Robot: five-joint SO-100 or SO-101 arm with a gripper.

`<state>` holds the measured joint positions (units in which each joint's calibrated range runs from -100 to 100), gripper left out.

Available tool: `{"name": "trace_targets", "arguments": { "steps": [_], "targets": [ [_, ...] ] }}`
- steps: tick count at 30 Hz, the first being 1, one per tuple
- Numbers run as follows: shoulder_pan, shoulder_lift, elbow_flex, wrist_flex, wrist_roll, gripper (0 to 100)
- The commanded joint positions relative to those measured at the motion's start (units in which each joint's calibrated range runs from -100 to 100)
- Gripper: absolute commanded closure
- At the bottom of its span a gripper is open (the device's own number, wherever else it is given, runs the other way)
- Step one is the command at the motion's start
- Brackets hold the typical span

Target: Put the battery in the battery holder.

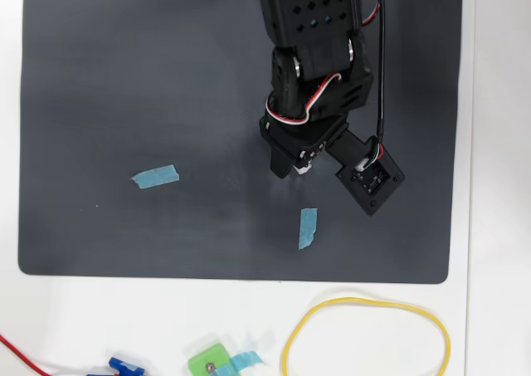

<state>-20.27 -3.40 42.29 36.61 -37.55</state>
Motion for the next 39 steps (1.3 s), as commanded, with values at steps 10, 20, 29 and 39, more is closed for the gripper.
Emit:
{"name": "trace_targets", "arguments": {
  "steps": [10,20,29,39],
  "targets": [
    [-0.4,-0.5,-4.0,-0.4,0.5,82],
    [-1.2,-0.1,-5.3,-0.2,0.5,82],
    [-0.7,-0.1,-5.3,-0.1,0.5,82],
    [-0.7,0.0,-5.4,2.8,1.6,82]
  ]
}}
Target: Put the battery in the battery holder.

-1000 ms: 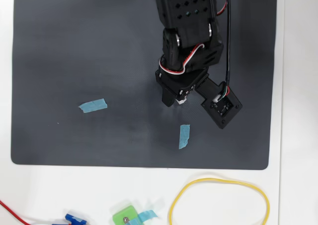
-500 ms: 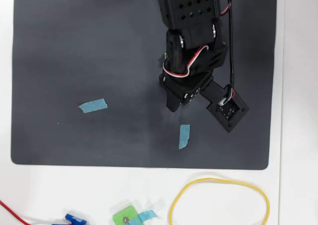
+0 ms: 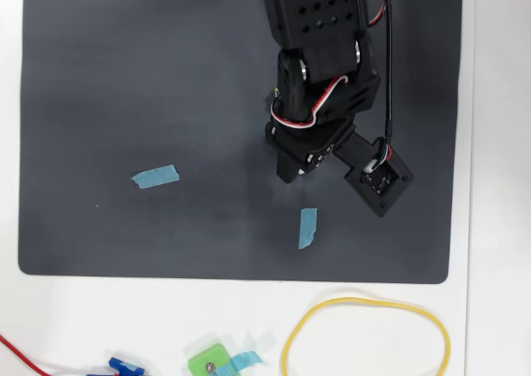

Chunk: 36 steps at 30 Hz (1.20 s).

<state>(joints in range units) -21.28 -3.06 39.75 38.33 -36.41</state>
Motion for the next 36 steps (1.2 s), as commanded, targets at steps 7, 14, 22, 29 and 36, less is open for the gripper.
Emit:
{"name": "trace_targets", "arguments": {
  "steps": [7,14,22,29,36],
  "targets": [
    [0.4,-0.3,-2.8,1.1,0.5,82],
    [0.4,-0.3,-2.8,2.8,0.5,82],
    [0.4,-0.2,-4.1,6.6,0.5,82],
    [0.4,-0.1,-5.5,7.1,0.5,82],
    [0.4,5.2,-10.2,11.8,0.6,82]
  ]
}}
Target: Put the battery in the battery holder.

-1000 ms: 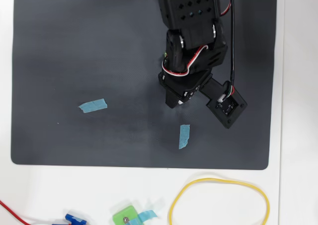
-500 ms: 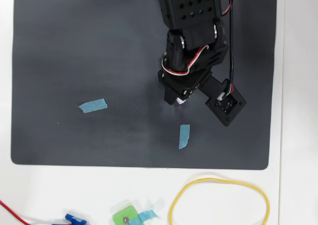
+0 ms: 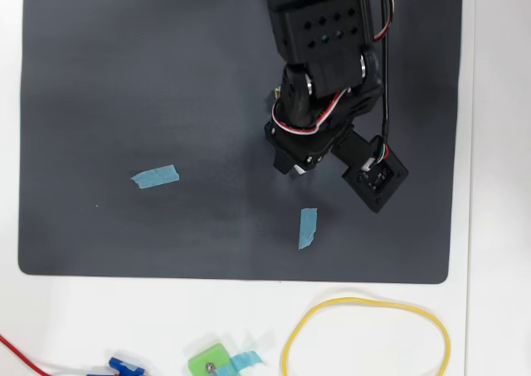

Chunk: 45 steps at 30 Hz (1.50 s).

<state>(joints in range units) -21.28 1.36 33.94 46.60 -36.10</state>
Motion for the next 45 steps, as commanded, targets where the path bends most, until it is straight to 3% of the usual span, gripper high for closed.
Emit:
{"name": "trace_targets", "arguments": {
  "steps": [1,45],
  "targets": [
    [0.4,0.9,-4.8,4.0,0.3,82],
    [0.5,4.6,-8.1,4.3,0.3,82]
  ]
}}
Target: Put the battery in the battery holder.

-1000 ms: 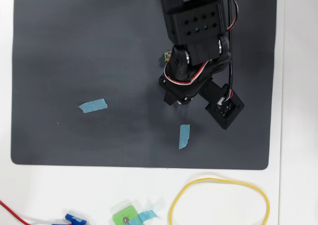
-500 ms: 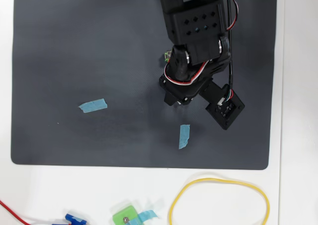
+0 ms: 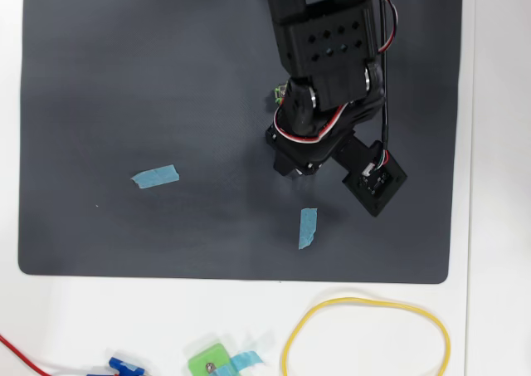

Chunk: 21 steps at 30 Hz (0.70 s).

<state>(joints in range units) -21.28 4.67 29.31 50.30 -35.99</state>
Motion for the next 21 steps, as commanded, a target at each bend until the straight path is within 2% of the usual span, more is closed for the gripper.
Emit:
{"name": "trace_targets", "arguments": {
  "steps": [1,7,18,21],
  "targets": [
    [0.5,2.0,-4.5,1.9,0.2,82],
    [0.0,4.8,-9.4,10.5,0.2,83],
    [-0.5,4.3,-9.6,10.1,0.2,83],
    [-0.5,4.3,-9.2,6.8,0.2,83]
  ]
}}
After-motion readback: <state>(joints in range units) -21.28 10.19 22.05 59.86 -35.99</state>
